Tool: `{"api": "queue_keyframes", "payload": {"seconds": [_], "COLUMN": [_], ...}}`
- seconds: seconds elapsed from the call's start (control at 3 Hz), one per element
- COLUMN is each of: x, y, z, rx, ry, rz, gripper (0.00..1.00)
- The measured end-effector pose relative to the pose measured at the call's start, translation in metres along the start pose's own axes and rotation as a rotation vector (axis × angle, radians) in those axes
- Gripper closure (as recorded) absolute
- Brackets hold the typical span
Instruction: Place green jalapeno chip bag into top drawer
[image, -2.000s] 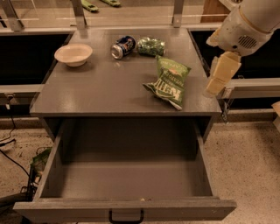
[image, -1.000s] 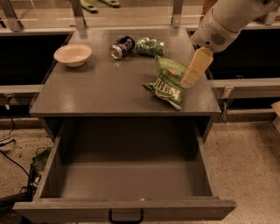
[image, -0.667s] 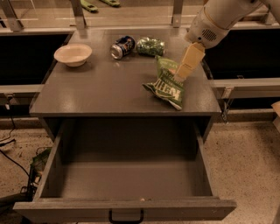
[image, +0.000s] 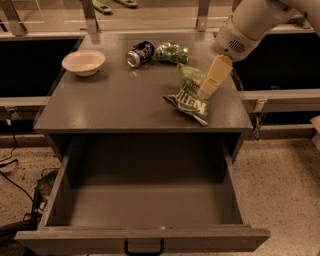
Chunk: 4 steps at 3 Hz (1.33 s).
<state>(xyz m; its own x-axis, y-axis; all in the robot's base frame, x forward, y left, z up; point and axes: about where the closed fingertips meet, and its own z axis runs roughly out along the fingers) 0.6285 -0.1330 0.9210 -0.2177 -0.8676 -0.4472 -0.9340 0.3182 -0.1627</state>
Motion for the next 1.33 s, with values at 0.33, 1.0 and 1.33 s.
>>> {"api": "queue_keyframes", "payload": {"seconds": [0.33, 1.0, 1.33], "x": [0.008, 0.014, -0.002], "y": [0.013, 0.02, 0.001], "z": [0.026, 0.048, 0.069], "rx": [-0.053, -0.098, -0.093], "ry": [0.006, 0.004, -0.026], "rz": [0.019, 0.041, 0.057], "gripper": [0.0, 0.0, 0.0]}}
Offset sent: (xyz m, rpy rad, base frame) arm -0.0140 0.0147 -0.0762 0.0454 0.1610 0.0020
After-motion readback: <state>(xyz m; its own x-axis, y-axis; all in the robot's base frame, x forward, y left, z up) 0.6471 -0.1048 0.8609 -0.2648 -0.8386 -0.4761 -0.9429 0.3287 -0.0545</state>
